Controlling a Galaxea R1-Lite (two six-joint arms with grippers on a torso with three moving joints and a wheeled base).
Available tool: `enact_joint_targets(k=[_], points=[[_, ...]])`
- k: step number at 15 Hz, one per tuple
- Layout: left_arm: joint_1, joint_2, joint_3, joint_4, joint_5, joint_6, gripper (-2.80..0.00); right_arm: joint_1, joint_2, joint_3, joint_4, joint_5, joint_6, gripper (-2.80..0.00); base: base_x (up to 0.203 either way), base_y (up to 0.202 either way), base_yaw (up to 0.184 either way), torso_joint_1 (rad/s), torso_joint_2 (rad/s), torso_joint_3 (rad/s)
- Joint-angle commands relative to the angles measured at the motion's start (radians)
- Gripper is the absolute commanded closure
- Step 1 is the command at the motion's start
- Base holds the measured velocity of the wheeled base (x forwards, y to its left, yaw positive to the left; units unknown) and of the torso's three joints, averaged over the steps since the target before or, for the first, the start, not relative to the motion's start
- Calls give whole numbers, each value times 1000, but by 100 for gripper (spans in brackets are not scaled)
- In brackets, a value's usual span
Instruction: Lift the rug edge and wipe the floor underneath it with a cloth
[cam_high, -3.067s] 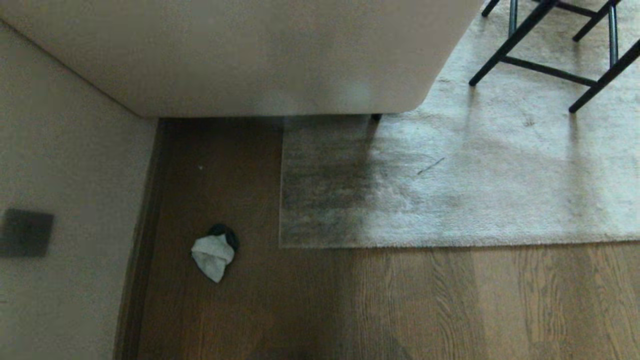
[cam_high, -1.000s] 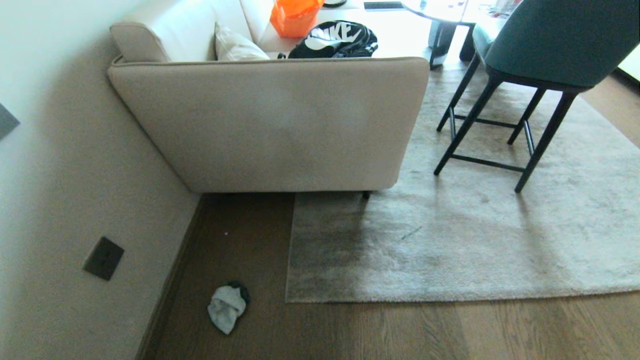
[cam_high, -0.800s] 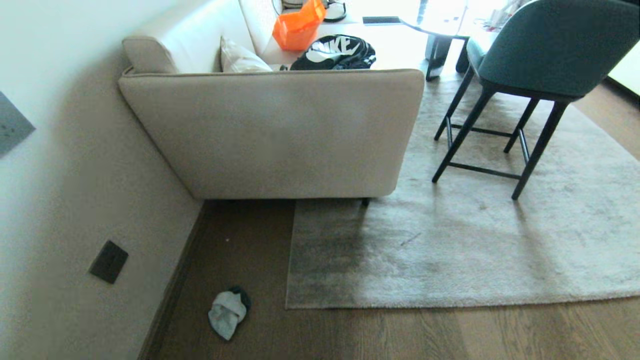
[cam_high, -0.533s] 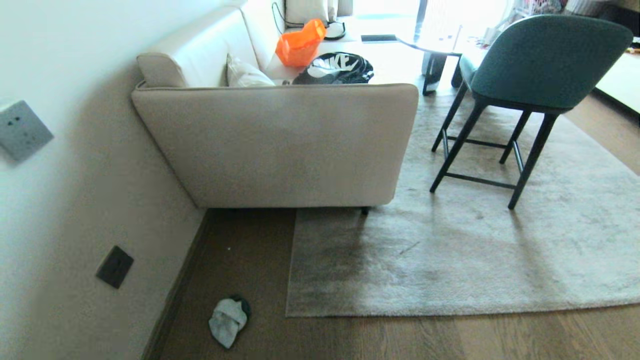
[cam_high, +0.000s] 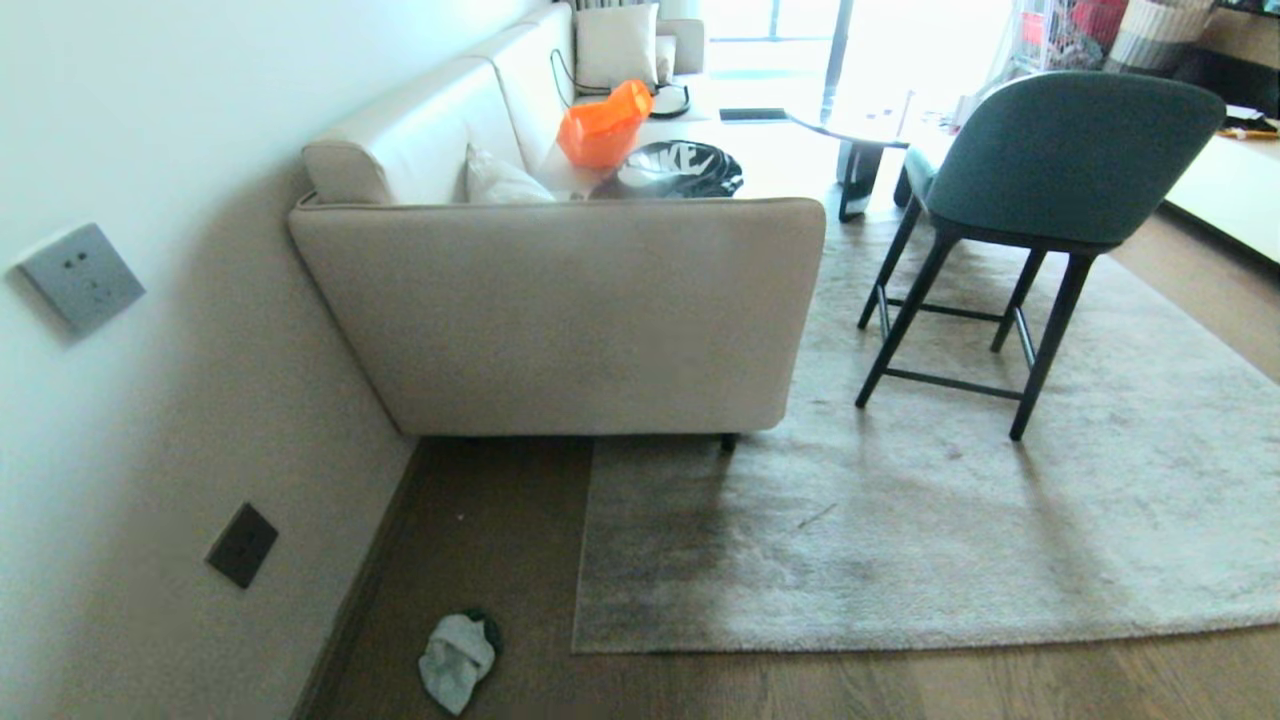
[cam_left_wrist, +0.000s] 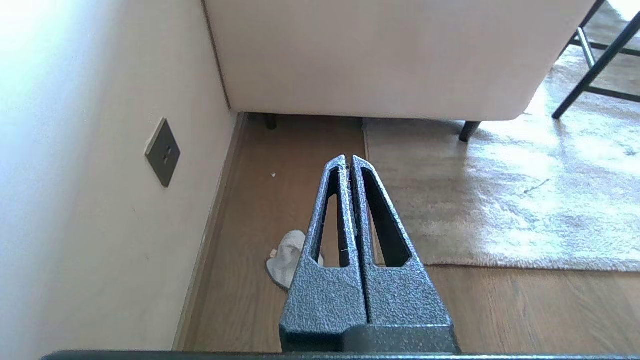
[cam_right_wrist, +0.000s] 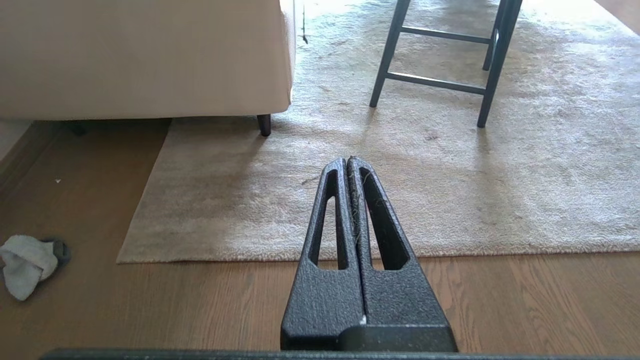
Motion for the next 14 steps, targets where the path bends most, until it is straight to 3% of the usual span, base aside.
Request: enact_joint_targets(k=[1,14], points=[[0,0,0,0,0,-1,0,0,2,0,-1,0,0,0,0,0,0,0,0,0],[0,0,0,0,0,2,0,0,2,0,-1,0,0,0,0,0,0,1,1,17]])
